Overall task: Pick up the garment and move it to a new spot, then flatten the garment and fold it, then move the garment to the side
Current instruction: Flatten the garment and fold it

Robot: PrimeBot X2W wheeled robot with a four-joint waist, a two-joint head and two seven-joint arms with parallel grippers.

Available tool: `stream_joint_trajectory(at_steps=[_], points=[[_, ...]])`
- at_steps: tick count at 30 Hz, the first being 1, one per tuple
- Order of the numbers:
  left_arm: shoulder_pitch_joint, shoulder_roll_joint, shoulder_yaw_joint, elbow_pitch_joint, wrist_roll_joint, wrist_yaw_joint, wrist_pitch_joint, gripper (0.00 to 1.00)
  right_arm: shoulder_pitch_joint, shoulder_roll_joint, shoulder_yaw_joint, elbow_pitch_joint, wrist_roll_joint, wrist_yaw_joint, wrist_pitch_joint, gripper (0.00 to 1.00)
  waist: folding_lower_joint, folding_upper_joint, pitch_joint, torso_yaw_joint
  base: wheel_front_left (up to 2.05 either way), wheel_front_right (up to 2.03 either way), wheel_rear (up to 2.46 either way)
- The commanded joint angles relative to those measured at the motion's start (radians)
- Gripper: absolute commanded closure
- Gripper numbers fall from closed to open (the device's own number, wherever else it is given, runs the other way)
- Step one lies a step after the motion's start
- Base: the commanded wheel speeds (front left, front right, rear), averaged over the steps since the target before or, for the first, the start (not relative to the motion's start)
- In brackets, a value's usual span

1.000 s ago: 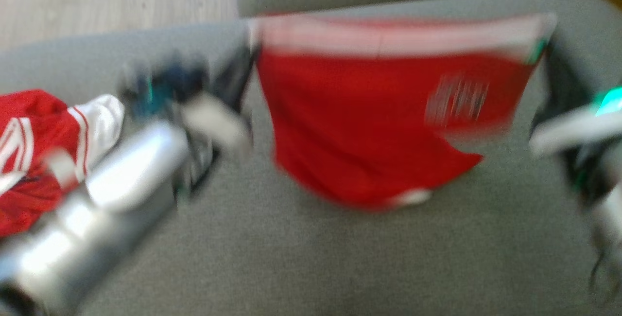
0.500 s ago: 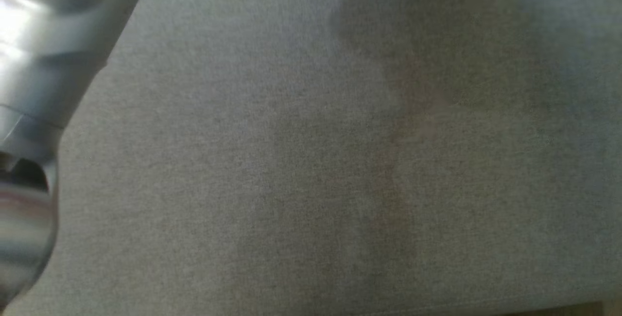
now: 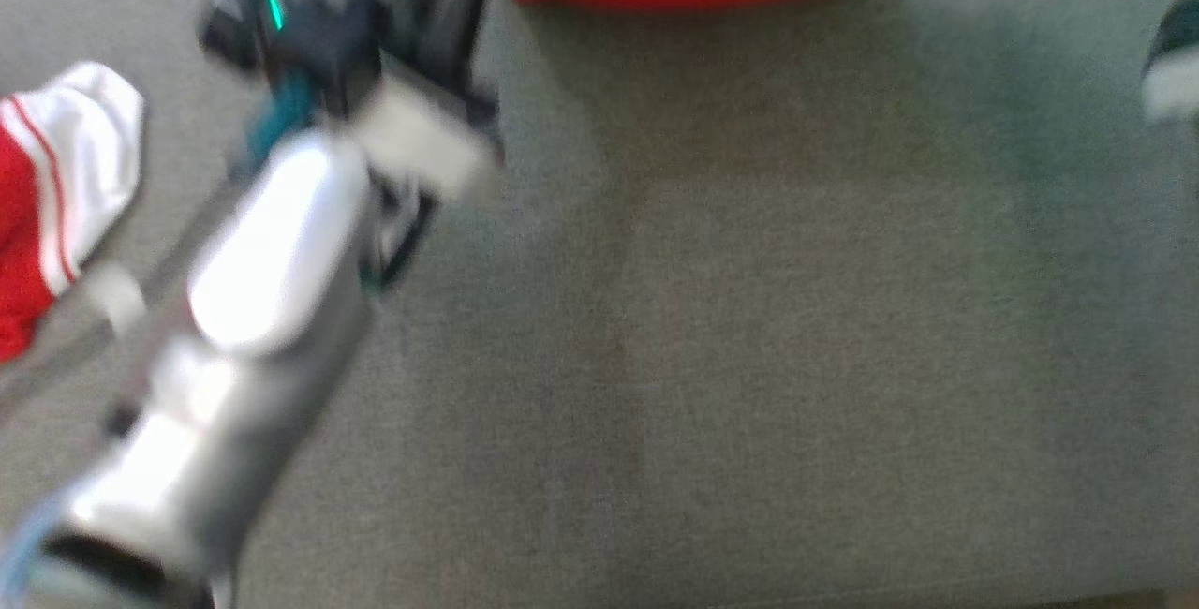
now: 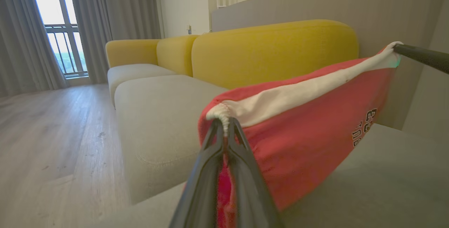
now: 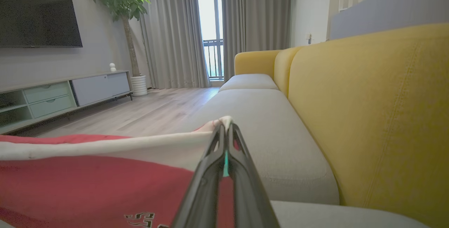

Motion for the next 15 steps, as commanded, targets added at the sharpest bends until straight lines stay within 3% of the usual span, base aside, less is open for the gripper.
stream_joint_trajectory(at_steps=[1,8,15], points=[[0.030,0.023,0.054,-0.050,0.017,-0.005,-0.004,1.00,0.059,-0.002,-0.014,-0.048,0.006,-0.001,-0.010,1.00,0.0001,0.0000,-0.067,0.008,0.00,0.00,0.00],[0.442,0.033,0.092,-0.187,0.121,-0.022,-0.004,1.00,0.418,0.018,-0.046,-0.161,0.018,-0.001,-0.011,1.00,0.0001,0.0000,-0.246,0.011,0.00,0.00,0.00],[0.753,0.035,0.101,-0.270,0.127,-0.015,-0.004,1.00,0.694,0.017,-0.085,-0.297,0.034,-0.001,0.040,1.00,0.0001,0.0000,-0.355,0.013,0.00,0.00,0.00]])
